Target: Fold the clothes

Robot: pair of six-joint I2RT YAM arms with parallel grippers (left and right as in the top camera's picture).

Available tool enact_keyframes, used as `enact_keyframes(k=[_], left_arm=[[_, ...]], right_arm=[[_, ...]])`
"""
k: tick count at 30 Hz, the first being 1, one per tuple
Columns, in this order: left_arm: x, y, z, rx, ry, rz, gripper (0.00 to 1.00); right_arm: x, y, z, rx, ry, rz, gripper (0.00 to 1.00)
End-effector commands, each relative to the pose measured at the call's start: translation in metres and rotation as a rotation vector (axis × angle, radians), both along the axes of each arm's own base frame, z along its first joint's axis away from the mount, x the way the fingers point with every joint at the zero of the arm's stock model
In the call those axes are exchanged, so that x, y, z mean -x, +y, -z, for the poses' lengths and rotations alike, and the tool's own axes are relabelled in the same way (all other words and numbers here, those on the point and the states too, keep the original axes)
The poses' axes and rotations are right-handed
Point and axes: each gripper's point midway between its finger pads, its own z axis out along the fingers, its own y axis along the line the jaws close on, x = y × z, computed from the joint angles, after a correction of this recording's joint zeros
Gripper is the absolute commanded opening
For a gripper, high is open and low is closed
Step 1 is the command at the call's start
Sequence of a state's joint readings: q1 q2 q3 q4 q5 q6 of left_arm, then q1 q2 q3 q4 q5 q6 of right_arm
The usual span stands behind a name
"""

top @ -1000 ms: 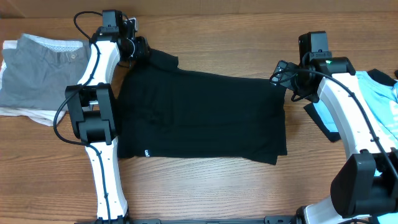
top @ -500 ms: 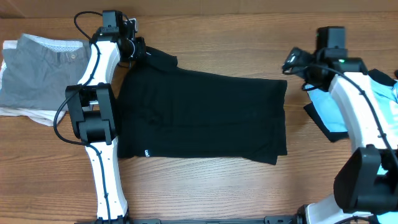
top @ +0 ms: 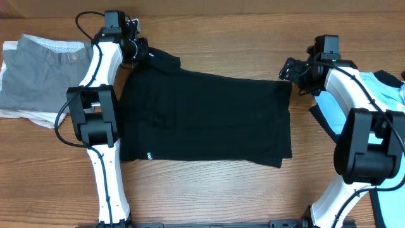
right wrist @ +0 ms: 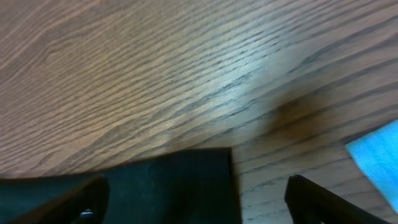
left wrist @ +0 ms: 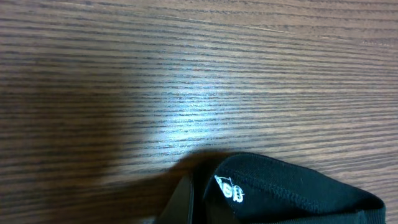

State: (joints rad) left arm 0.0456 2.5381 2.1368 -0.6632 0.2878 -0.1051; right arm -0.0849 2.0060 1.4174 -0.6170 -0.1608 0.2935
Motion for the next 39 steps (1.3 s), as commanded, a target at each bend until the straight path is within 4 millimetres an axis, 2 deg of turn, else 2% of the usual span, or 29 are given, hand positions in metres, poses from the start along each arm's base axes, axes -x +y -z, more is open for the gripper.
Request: enact_keyframes(k=[1, 3, 4, 14, 18, 23, 29, 33, 36, 39], left_arm=[[-0.002, -0.003, 0.006, -0.002, 0.009, -0.009, 0.04], [-0.002, -0.003, 0.006, -0.002, 0.009, -0.01, 0.04], [-0.002, -0.003, 0.006, -0.002, 0.009, -0.009, 0.04], [-0.002, -0.004, 0.006, -0.002, 0.009, -0.008, 0.04], [-0.002, -0.004, 0.006, -0.002, 0.009, -0.008, 0.04], [-0.002, -0.005, 0.005, -0.002, 0.007, -0.006, 0.04], [-0.003, -0.007, 0.005, -0.002, 0.003, -0.003, 0.04], [-0.003, -0.007, 0.005, -0.002, 0.002, -0.003, 0.04], [-0.004, -0.007, 0.005, -0.002, 0.001, -0.002, 0.04], [-0.006, -0.008, 0.002, 0.004, -0.013, -0.001, 0.04]], right_arm=[[-0.003, 0.004, 0.005, -0.022, 0.003, -0.013, 0.87], [-0.003, 0.006, 0.006, -0.027, 0.003, -0.016, 0.78], [-0.003, 0.008, 0.006, -0.033, 0.003, -0.019, 0.77], [0.0, 0.013, 0.035, -0.055, 0.063, -0.007, 0.77], [0.0, 0.013, 0.036, -0.055, 0.064, -0.006, 0.75], [0.0, 0.013, 0.036, -0.063, 0.065, 0.014, 0.67], [-0.003, 0.013, 0.035, -0.063, 0.052, 0.017, 0.42], [-0.003, 0.01, 0.035, -0.059, 0.059, 0.05, 0.35], [-0.004, 0.008, 0.036, -0.056, 0.062, 0.081, 0.19], [-0.005, 0.004, 0.036, -0.046, 0.061, 0.11, 0.08]])
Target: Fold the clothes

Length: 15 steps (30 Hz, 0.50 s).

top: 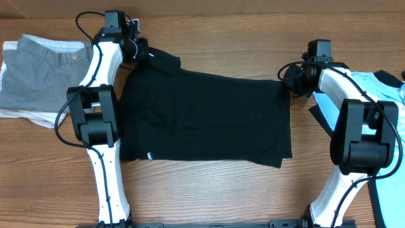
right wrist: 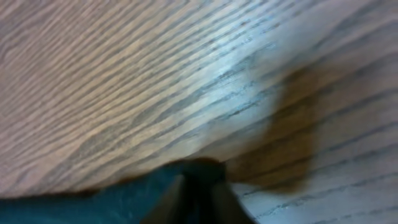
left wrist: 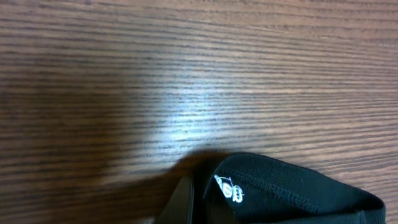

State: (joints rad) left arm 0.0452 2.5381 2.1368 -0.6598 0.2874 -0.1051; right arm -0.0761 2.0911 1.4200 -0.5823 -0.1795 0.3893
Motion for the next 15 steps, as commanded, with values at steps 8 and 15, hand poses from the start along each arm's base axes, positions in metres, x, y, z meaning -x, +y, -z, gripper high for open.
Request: enact_keyframes(k=[8, 15], left_arm=[[-0.008, -0.022, -0.015, 0.126, -0.011, -0.009, 0.04], [0.005, -0.015, -0.033, 0.132, 0.069, -0.034, 0.04]], right_arm=[[0.0, -0.013, 0.004, 0.037, 0.029, 0.122, 0.04], [0.001, -0.017, 0.004, 0.033, 0.03, 0.14, 0.04]])
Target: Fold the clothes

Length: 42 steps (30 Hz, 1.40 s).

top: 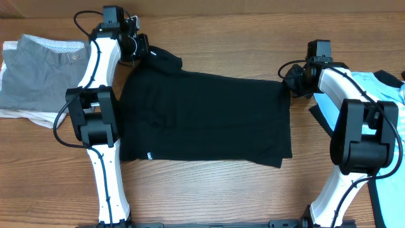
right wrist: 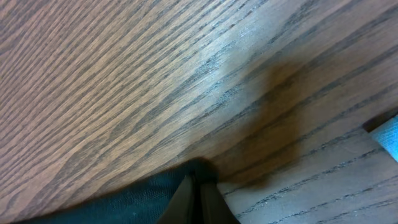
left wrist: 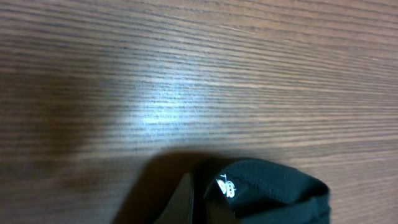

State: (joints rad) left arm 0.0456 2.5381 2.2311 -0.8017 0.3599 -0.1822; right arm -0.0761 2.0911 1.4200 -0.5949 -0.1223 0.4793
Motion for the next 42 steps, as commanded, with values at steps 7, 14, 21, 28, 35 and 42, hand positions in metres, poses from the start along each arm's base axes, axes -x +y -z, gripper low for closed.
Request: enact_keyframes(k=[7, 14, 21, 28, 35, 42], left_arm=[[0.028, 0.024, -0.026, -0.076, 0.148, -0.061, 0.04], [0.064, 0.046, -0.039, -0.15, 0.29, -0.111, 0.04], [0.096, 0.042, -0.037, -0.149, 0.422, -0.098, 0.04], [0.123, 0.041, -0.038, -0.15, 0.538, -0.112, 0.04], [0.141, 0.049, -0.063, -0.212, 0.559, -0.132, 0.04], [0.143, 0.021, -0.114, -0.245, 0.434, -0.072, 0.04]], right_arm=[[0.002, -0.009, 0.0, 0.002, 0.022, 0.073, 0.04], [0.003, -0.015, -0.023, 0.011, -0.003, 0.145, 0.04], [0.017, -0.014, -0.055, 0.009, -0.008, 0.151, 0.04], [0.038, -0.021, -0.059, 0.03, 0.062, 0.242, 0.04], [0.057, -0.029, -0.074, 0.071, 0.095, 0.305, 0.04], [0.076, -0.027, -0.083, 0.072, 0.145, 0.302, 0.04]])
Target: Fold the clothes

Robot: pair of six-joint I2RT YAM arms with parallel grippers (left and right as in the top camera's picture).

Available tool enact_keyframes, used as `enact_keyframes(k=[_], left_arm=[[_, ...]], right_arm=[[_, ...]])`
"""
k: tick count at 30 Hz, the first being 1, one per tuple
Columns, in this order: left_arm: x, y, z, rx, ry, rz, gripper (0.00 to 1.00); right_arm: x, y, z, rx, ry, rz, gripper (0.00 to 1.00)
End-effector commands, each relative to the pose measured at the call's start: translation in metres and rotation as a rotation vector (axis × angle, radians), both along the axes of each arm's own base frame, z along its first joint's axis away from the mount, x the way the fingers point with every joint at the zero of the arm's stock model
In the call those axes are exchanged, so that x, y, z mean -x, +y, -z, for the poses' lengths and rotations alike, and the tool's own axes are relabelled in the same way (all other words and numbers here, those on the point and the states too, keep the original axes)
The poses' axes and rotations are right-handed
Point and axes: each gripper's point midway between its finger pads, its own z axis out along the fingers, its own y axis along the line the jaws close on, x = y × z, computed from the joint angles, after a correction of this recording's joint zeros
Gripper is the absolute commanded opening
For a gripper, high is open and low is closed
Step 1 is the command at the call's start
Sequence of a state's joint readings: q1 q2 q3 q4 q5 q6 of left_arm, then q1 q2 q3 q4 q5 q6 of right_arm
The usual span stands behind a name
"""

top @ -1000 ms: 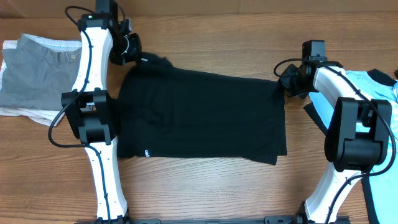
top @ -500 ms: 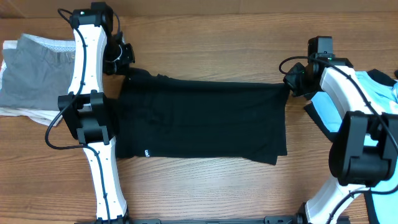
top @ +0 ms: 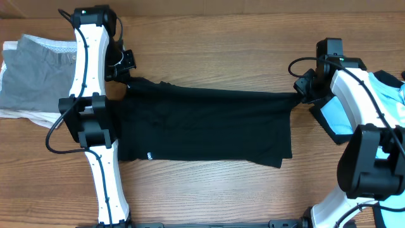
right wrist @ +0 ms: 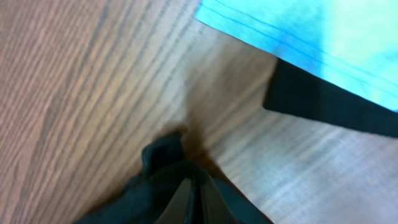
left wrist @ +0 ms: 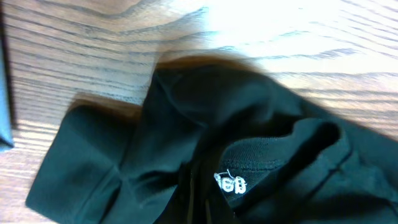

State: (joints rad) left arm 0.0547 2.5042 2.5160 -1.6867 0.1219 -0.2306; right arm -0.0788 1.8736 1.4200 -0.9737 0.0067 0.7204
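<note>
A black T-shirt (top: 202,123) lies spread across the middle of the wooden table. My left gripper (top: 128,78) is shut on its far left corner by the collar, where a white logo (left wrist: 230,184) shows on the black cloth (left wrist: 186,124). My right gripper (top: 302,95) is shut on the shirt's far right corner, and bunched black fabric (right wrist: 165,168) sits between its fingers. The shirt's far edge hangs stretched between the two grippers, drawn toward the near side.
Folded grey shorts (top: 38,73) on white cloth lie at the far left. A light blue garment (top: 373,95) with a dark edge (right wrist: 323,99) lies at the right, close to my right arm. The table (top: 221,38) is brown wood.
Both grippers have moved toward the near side with the shirt's far corners held, so the far edge now lies lower and straighter. The right gripper also shifted right.
At first my left gripper held the shirt's collar corner while the right stood open beside the far right corner. Then the right gripper was shut on that corner. Both corners were then raised a little, and now the far edge is carried over the shirt.
</note>
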Motion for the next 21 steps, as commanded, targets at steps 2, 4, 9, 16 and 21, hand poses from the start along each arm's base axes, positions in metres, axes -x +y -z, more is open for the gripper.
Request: enact_keyframes(k=[2, 4, 9, 16, 21], left_arm=[[0.003, -0.022, -0.065, -0.063, -0.15, 0.079, 0.04], [0.009, -0.029, -0.068, -0.073, -0.141, 0.1, 0.04], [0.037, -0.034, -0.054, -0.09, -0.041, 0.108, 0.04], [0.091, -0.003, -0.055, -0.247, 0.075, 0.035, 0.04], [0.103, 0.001, -0.069, -0.224, 0.052, 0.051, 0.04]], right_arm=[[0.007, -0.009, -0.021, 0.035, -0.017, 0.028, 0.04], [0.011, -0.008, -0.021, 0.035, -0.002, 0.027, 0.04], [0.021, -0.01, -0.021, 0.05, 0.033, 0.03, 0.04], [0.033, -0.015, -0.034, 0.083, 0.043, 0.035, 0.04], [0.044, -0.014, -0.042, 0.083, 0.06, 0.029, 0.04]])
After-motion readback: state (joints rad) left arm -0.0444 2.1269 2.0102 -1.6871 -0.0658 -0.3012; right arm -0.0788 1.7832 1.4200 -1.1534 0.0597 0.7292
